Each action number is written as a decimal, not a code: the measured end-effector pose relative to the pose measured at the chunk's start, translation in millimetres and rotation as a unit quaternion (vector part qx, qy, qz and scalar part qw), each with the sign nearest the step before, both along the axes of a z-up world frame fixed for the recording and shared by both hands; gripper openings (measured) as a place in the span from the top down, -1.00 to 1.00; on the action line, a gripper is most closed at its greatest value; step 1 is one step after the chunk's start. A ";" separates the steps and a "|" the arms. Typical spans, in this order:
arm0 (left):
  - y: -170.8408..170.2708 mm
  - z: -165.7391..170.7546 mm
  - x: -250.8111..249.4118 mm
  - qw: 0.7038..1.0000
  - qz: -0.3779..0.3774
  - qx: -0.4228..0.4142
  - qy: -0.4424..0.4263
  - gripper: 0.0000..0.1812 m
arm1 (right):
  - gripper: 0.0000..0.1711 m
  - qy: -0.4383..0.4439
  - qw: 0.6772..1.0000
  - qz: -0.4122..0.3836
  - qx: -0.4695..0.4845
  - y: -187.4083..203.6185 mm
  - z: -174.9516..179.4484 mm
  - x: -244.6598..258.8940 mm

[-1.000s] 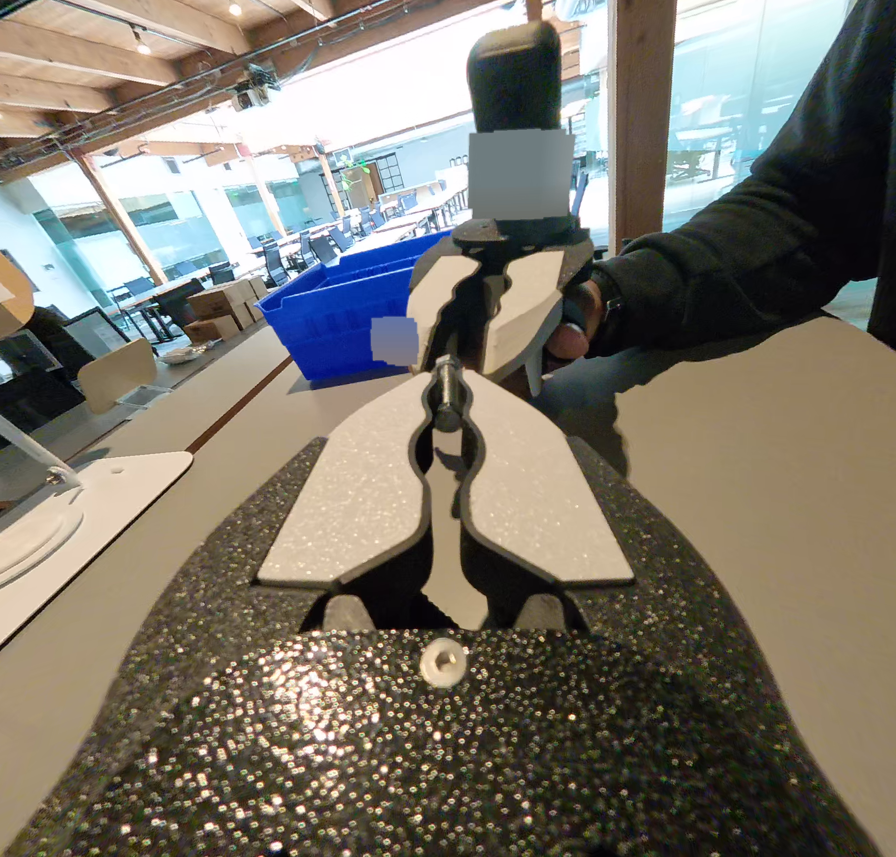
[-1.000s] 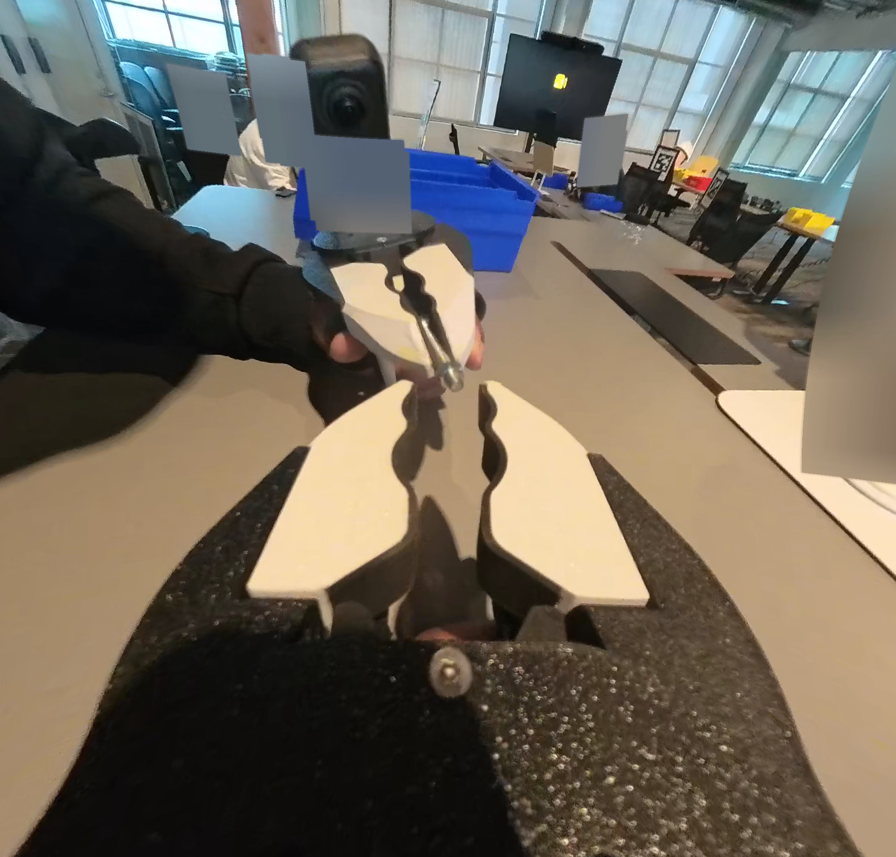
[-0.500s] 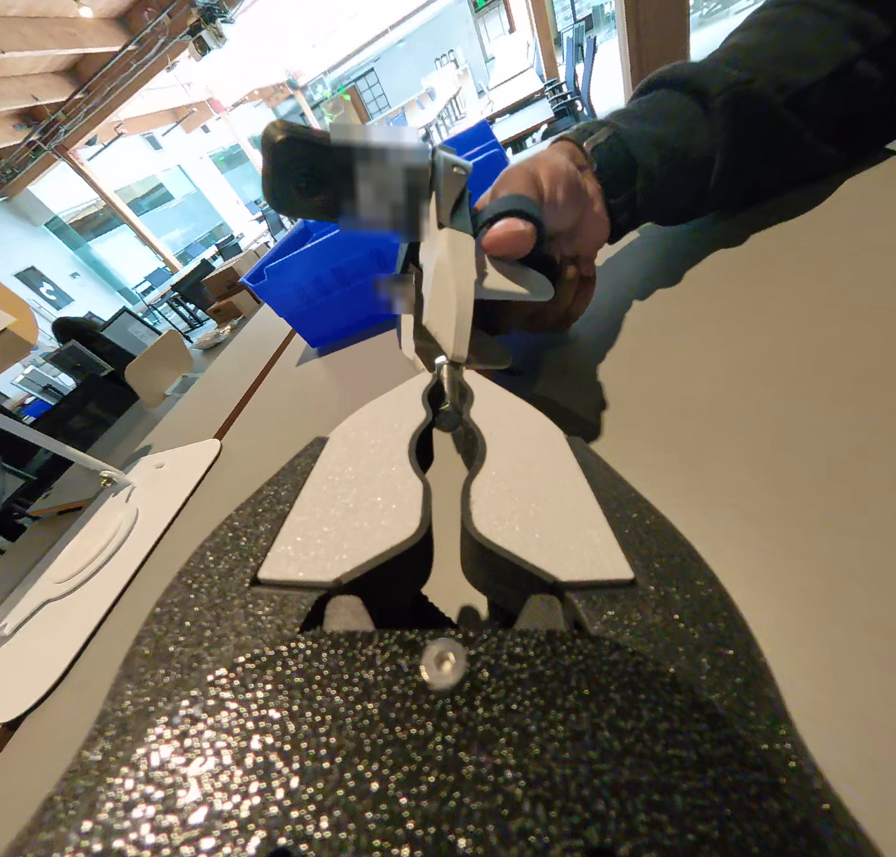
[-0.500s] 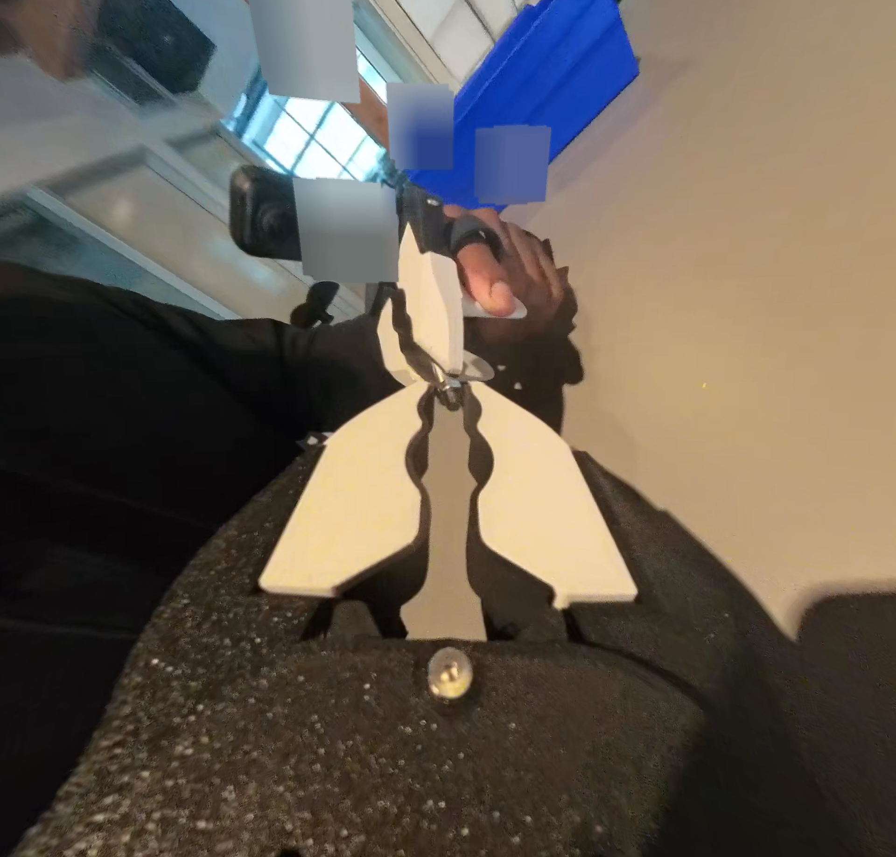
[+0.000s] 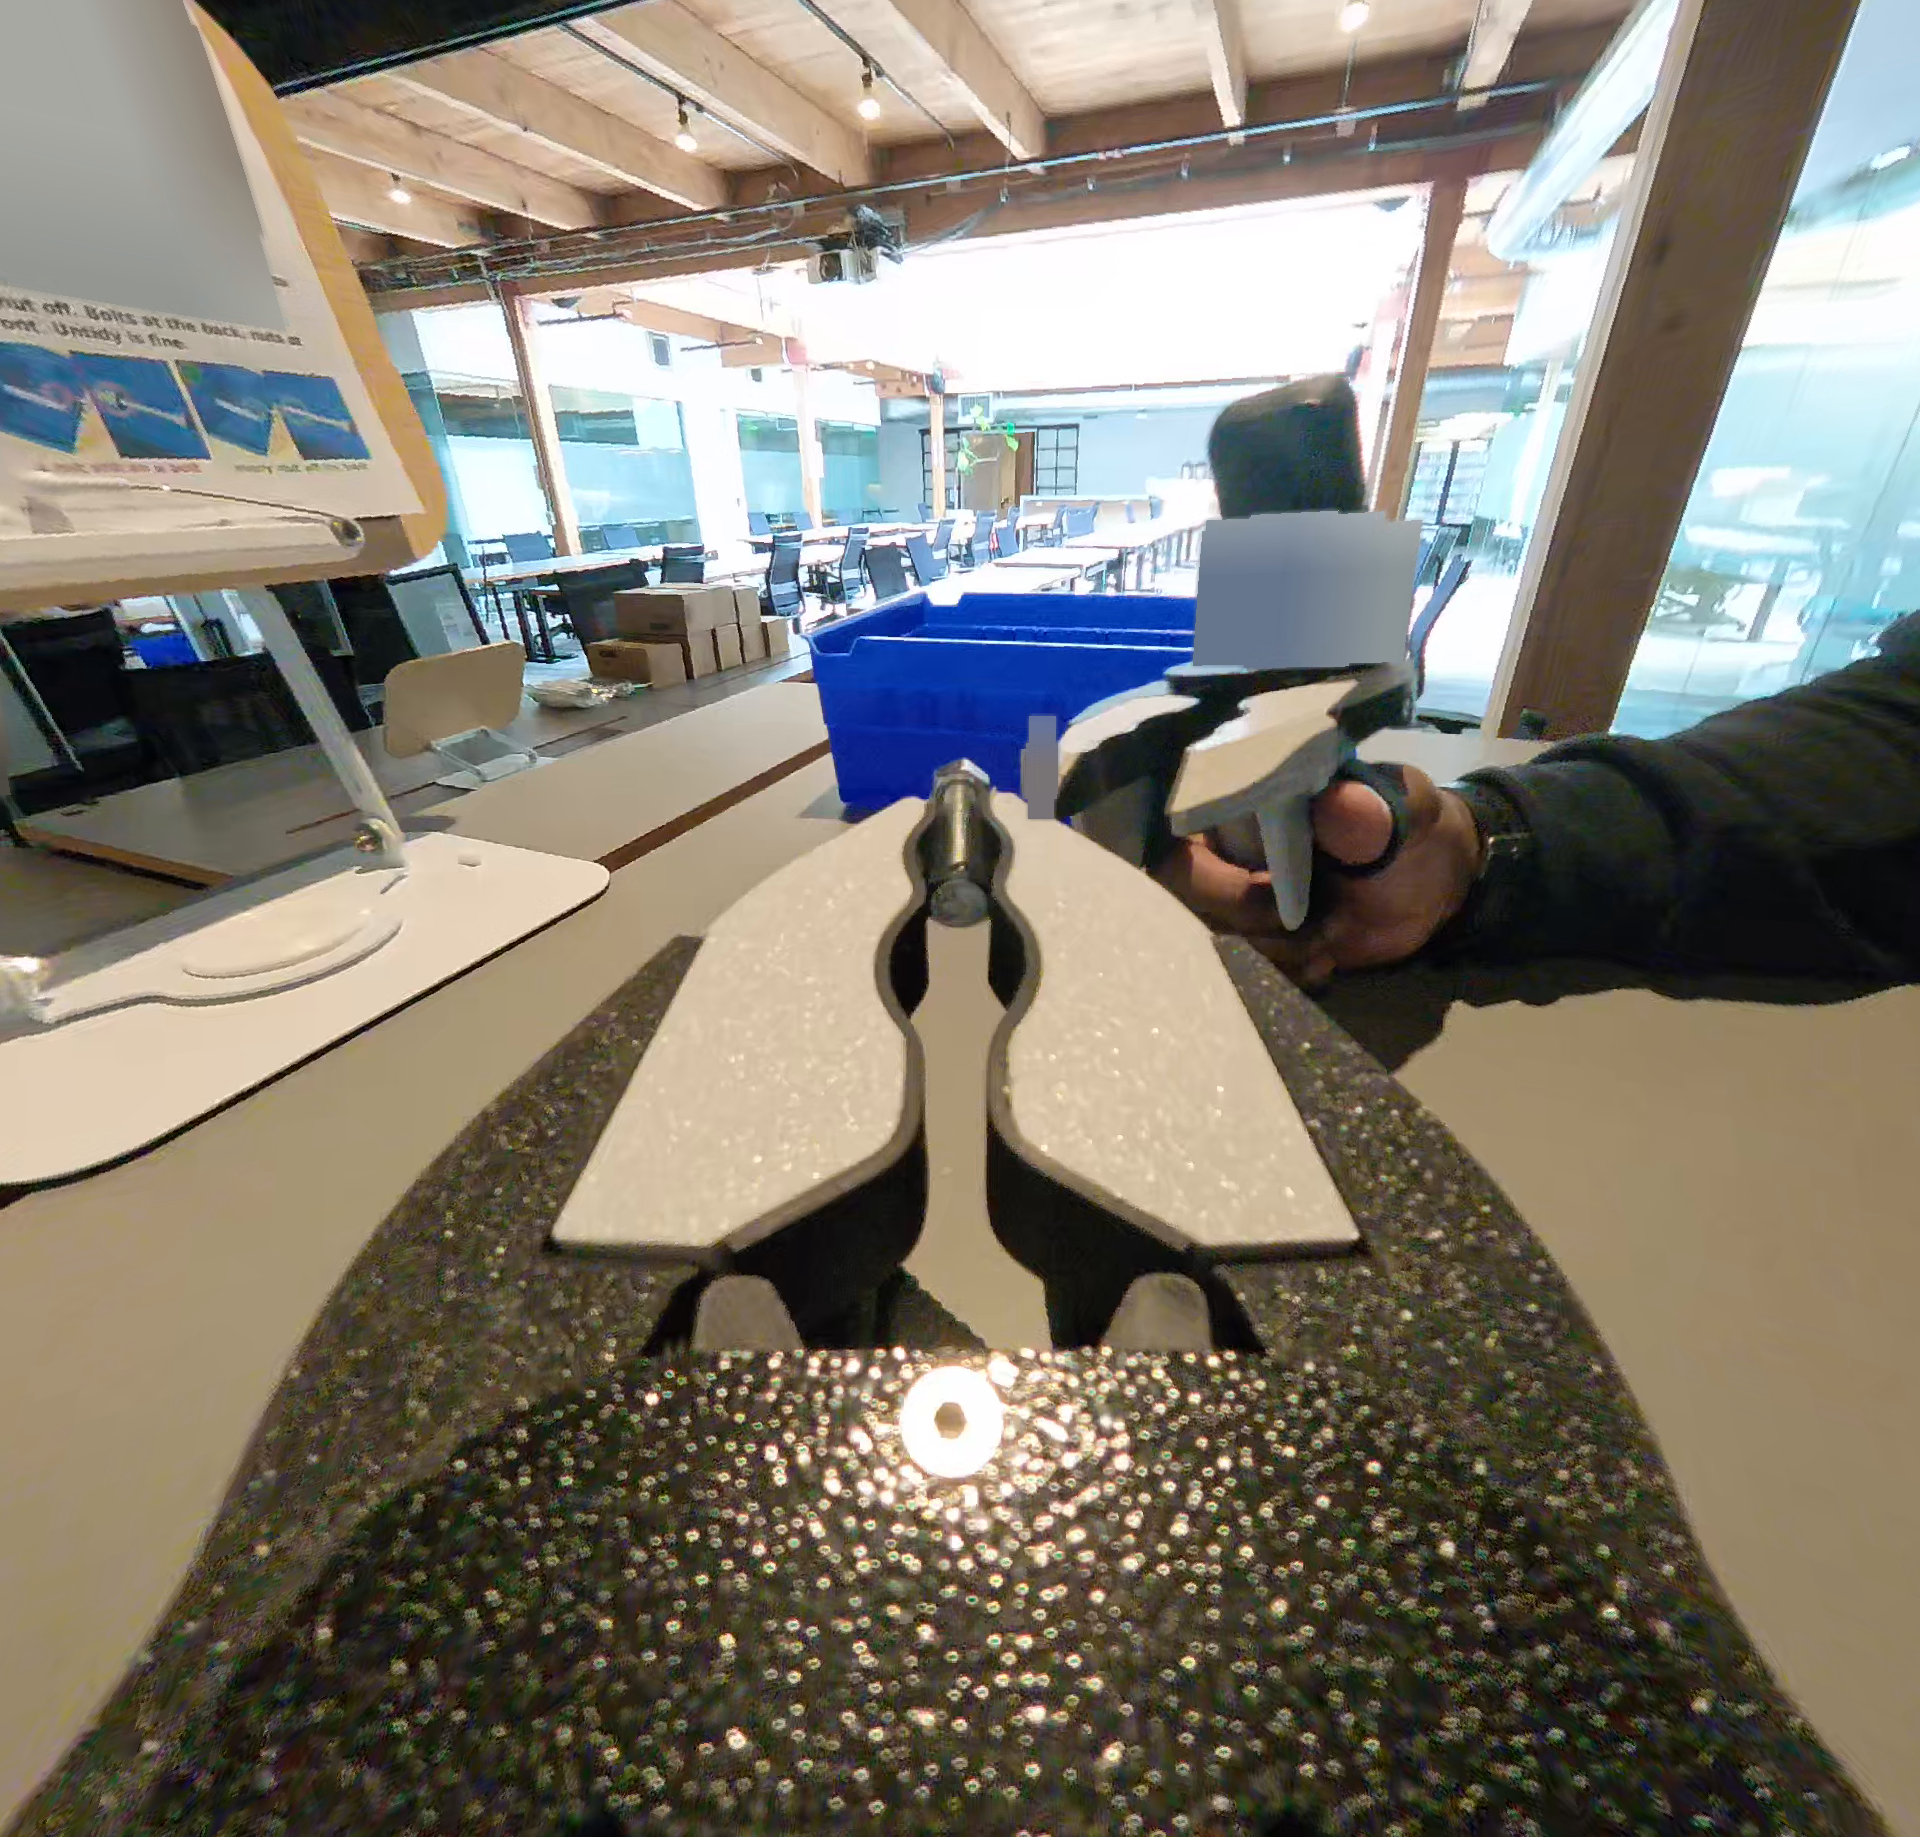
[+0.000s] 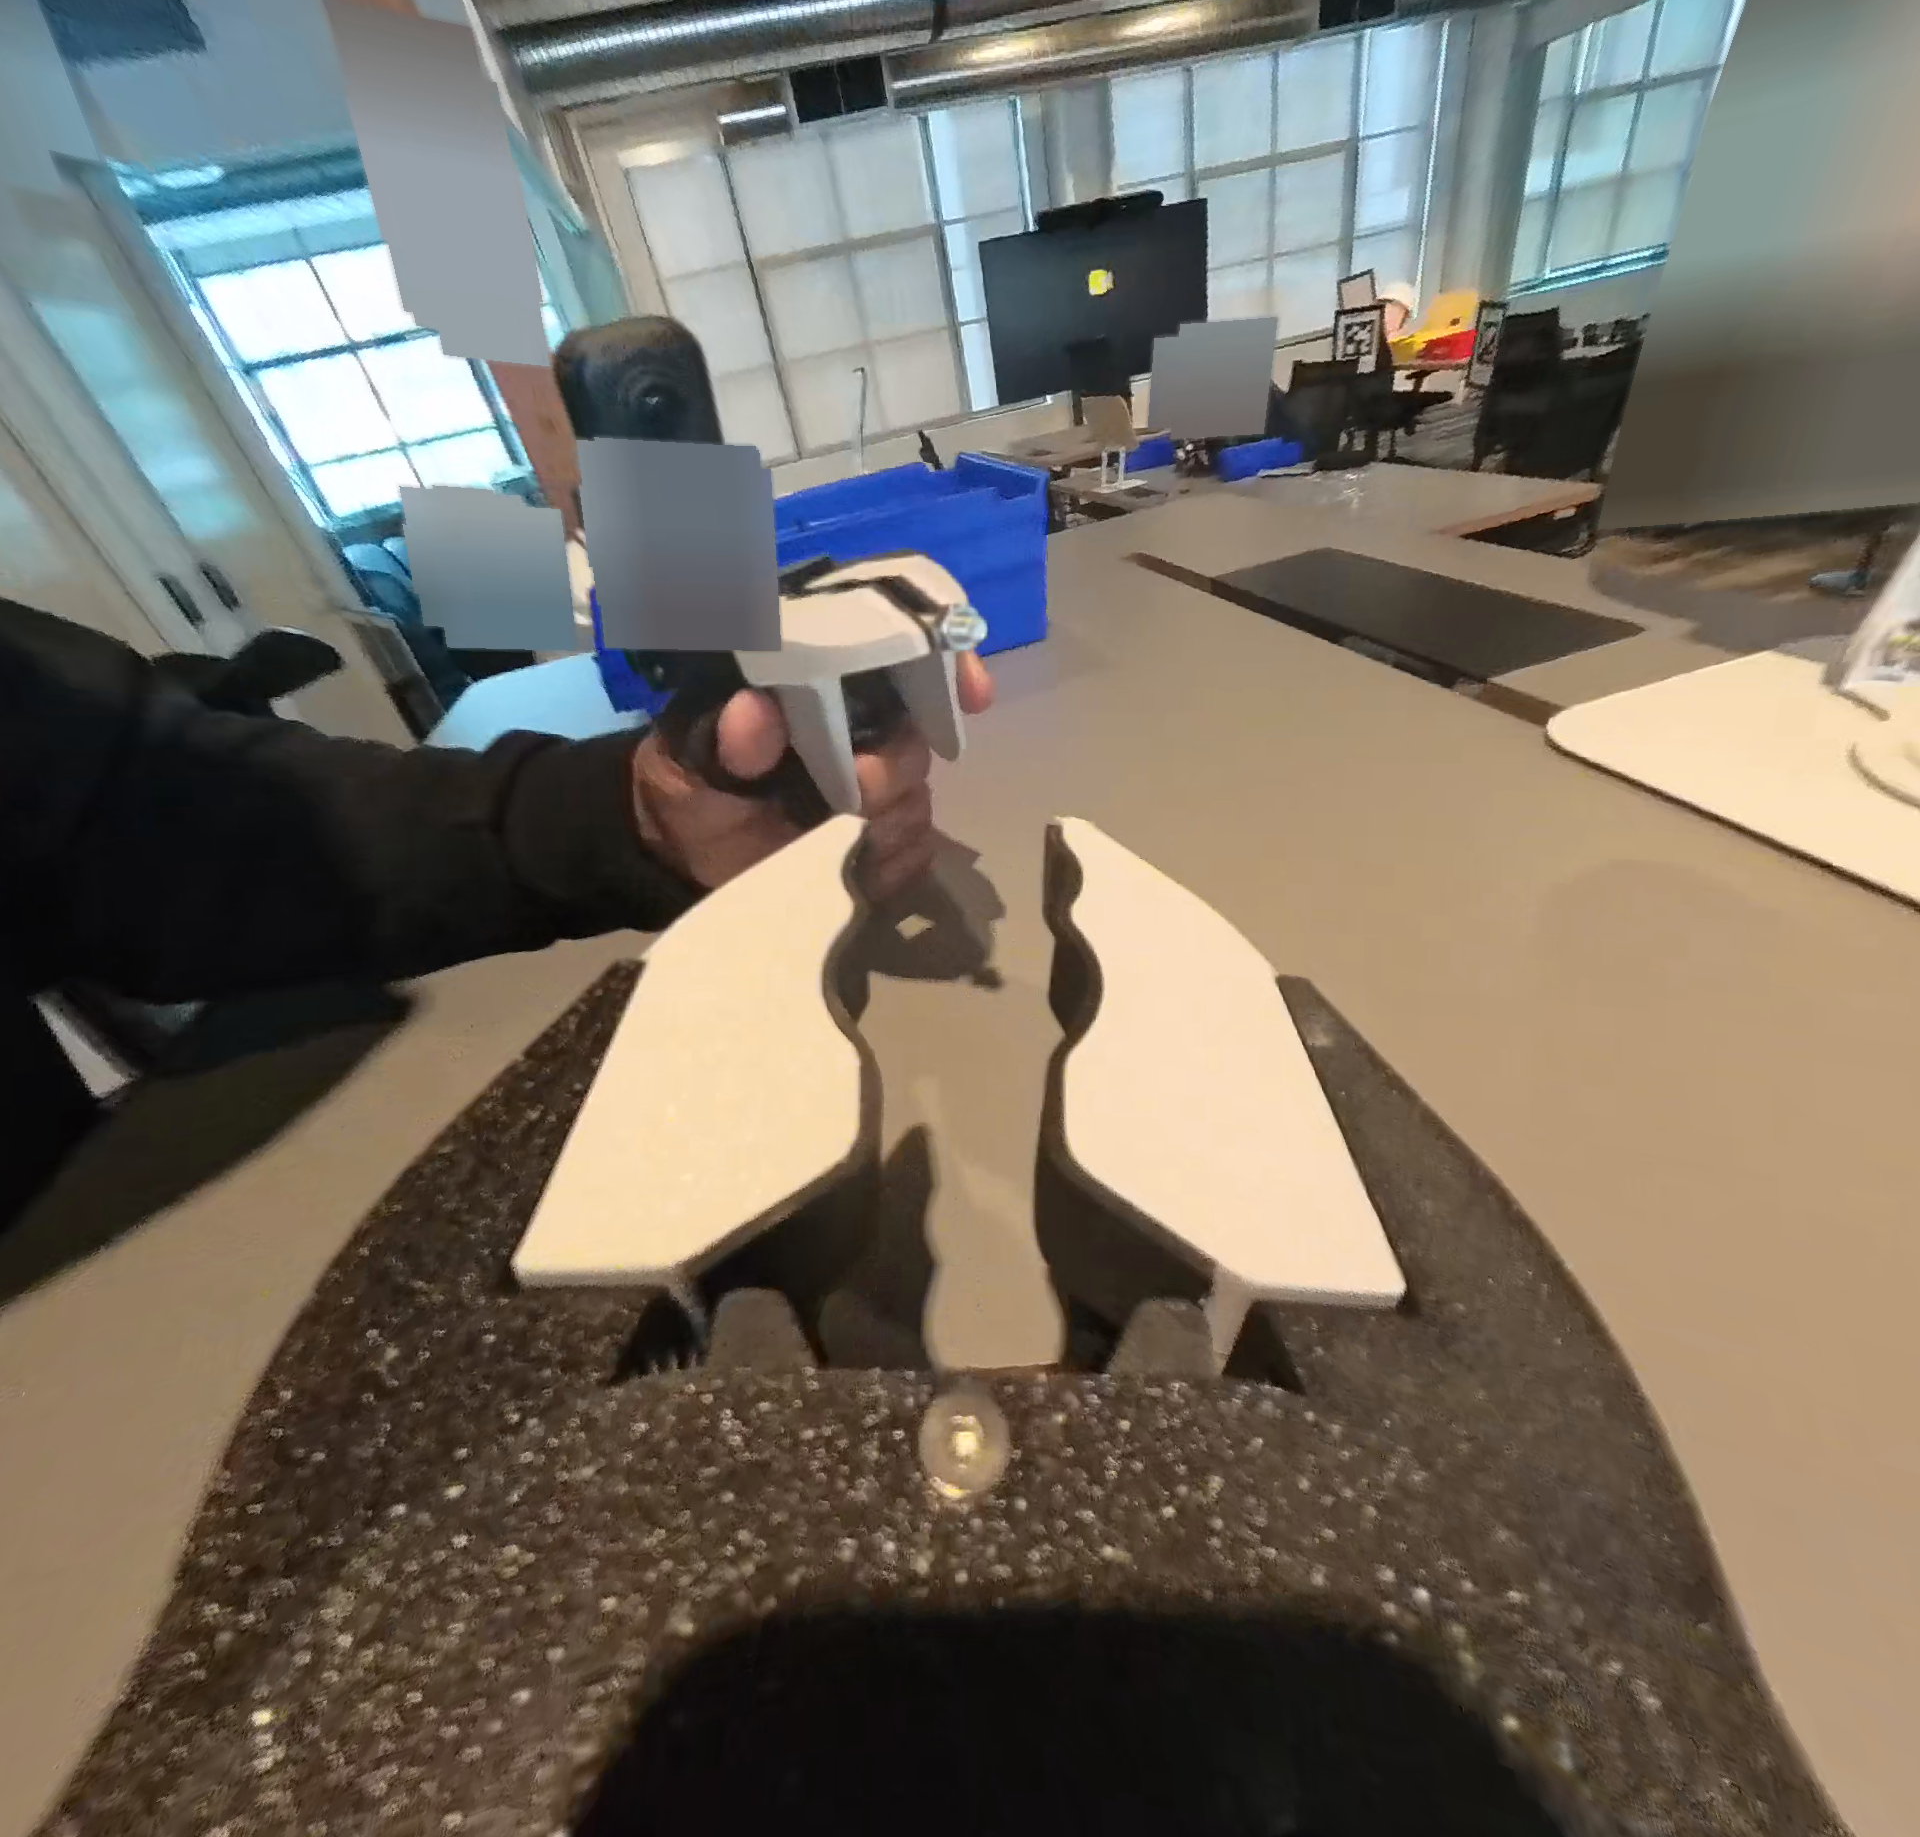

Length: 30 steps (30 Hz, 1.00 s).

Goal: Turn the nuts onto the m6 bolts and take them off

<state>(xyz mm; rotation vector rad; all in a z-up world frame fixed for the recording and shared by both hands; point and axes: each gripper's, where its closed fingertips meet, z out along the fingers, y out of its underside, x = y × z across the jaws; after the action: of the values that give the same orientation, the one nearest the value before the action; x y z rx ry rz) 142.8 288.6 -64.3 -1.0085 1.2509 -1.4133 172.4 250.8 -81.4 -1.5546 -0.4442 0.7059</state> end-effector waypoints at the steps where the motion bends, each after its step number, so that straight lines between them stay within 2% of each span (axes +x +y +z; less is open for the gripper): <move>1: 0.7 0.3 -0.1 1.000 -0.001 -0.004 -0.001 0.94 | 0.65 -0.008 1.000 -0.004 0.002 0.3 -1.4 -0.9; 8: -16.1 -7.2 3.3 0.999 -0.028 0.042 0.020 0.94 | 0.65 -0.005 1.000 -0.003 0.001 0.4 -1.3 -0.5; 15: -43.4 -24.8 6.6 0.989 -0.091 0.095 0.072 0.94 | 0.63 -0.011 1.000 0.018 0.019 -5.1 1.4 -8.0; 20: -48.9 -27.2 5.2 0.986 -0.109 0.097 0.080 0.94 | 0.67 -0.022 0.997 0.063 0.024 -13.9 0.0 -20.7; 30: -57.4 -29.3 1.2 0.982 -0.138 0.095 0.088 0.94 | 0.77 -0.058 0.993 0.096 0.021 -20.1 -7.4 -34.6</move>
<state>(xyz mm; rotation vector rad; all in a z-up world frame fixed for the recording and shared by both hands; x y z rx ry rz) 144.1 231.2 -93.6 -0.8668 1.6761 -1.4010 137.8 230.8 -88.8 -1.5320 -0.6995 0.7507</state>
